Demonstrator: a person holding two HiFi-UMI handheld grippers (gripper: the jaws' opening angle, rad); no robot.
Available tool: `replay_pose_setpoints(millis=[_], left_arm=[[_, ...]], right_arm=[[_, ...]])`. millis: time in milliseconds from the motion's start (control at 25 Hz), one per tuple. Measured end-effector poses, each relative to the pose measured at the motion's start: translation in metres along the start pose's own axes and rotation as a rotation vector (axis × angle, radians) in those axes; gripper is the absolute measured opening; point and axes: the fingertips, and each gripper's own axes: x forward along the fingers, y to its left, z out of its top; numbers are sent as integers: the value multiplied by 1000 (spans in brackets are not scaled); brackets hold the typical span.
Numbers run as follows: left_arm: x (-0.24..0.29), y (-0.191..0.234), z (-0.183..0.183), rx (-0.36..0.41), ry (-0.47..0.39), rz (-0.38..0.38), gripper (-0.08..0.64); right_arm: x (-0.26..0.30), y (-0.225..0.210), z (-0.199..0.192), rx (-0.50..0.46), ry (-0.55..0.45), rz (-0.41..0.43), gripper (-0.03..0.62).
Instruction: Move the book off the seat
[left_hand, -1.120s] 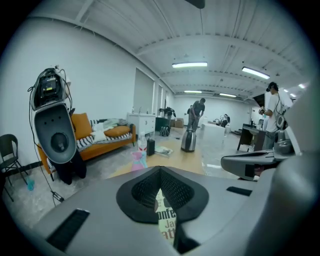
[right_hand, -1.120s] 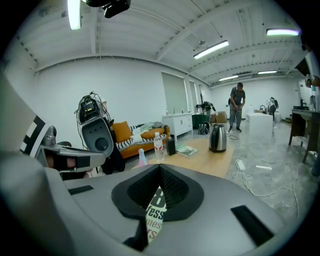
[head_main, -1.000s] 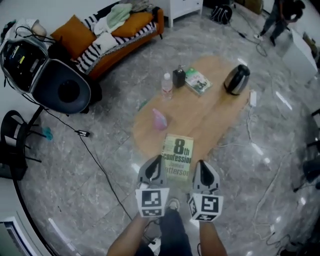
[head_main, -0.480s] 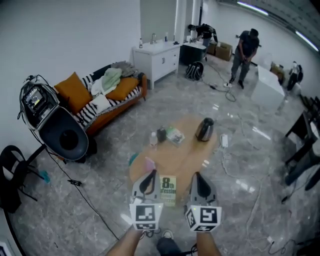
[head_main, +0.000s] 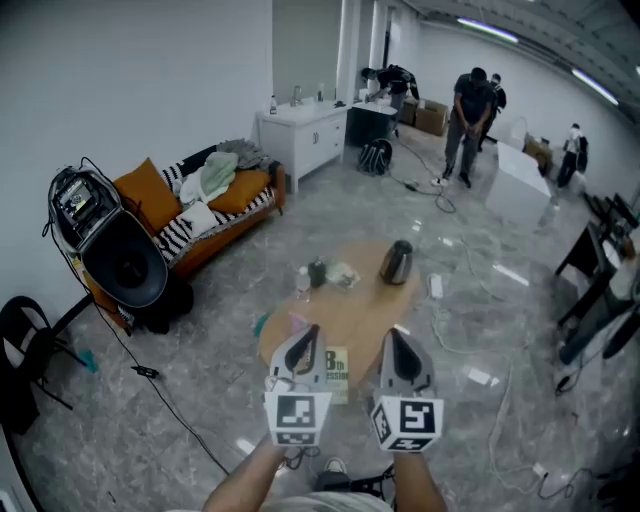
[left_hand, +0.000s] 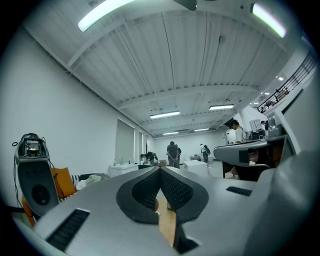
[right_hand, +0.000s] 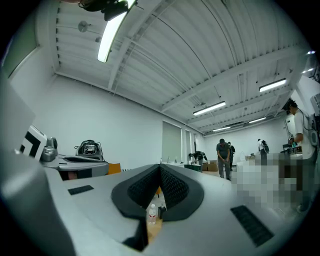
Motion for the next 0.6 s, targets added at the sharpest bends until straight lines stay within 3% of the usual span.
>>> replay_pose_setpoints(millis=[600], left_arm=[[-11,-12,11,-6,-31,-7,2]], right_arm=[[-15,-4,11,-13,-24,10,6]])
